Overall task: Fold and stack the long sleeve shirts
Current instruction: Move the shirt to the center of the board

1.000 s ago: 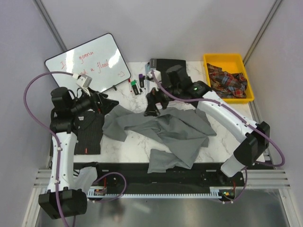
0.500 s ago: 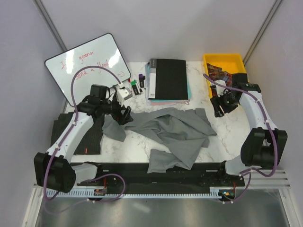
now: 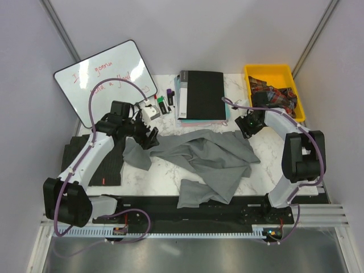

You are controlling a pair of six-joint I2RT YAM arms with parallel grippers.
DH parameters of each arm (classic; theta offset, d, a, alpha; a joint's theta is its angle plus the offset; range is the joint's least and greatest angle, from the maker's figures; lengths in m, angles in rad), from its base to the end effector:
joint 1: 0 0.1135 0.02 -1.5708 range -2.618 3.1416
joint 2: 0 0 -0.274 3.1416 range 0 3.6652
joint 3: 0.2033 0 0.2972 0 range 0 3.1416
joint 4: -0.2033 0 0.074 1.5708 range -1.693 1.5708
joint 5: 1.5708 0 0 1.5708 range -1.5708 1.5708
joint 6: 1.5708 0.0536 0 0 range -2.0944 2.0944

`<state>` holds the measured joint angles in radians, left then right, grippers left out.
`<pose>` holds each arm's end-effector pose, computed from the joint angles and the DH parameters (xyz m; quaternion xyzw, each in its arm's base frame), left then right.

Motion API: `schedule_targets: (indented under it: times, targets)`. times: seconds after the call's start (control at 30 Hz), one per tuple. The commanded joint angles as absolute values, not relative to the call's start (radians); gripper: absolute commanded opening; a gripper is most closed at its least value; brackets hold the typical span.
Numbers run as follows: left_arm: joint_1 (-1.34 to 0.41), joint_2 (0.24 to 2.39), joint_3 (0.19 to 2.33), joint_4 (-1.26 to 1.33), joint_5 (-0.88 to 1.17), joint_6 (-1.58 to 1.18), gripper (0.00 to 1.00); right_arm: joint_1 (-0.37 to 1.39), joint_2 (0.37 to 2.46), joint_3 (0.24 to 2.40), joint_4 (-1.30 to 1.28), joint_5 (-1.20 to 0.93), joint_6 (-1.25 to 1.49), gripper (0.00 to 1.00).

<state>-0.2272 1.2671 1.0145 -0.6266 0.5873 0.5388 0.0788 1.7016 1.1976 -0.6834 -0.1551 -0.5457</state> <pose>0.2959 -0.0989 0.2690 0.4275 0.7986 -0.2187 0.3628 0.3852 0.0387 0.1794 -0.3147 0.9269 0.0300 0.2024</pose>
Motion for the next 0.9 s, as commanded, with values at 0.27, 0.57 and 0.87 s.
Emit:
schedule_targets:
  times: [0.27,0.57,0.87]
  targets:
    - [-0.233,1.293,1.057,-0.595,0.565,0.526,0.88,0.192,1.821,1.108,-0.434,-0.014,-0.468,0.66]
    - [-0.233,1.286,1.051,-0.618,0.552,0.534,0.89,0.193,1.711,1.120,-0.480,0.002,-0.454,0.00]
    - [-0.281,1.264,1.019,-0.710,0.506,0.618,0.88,0.110,1.427,1.451,-0.698,-0.146,-0.466,0.00]
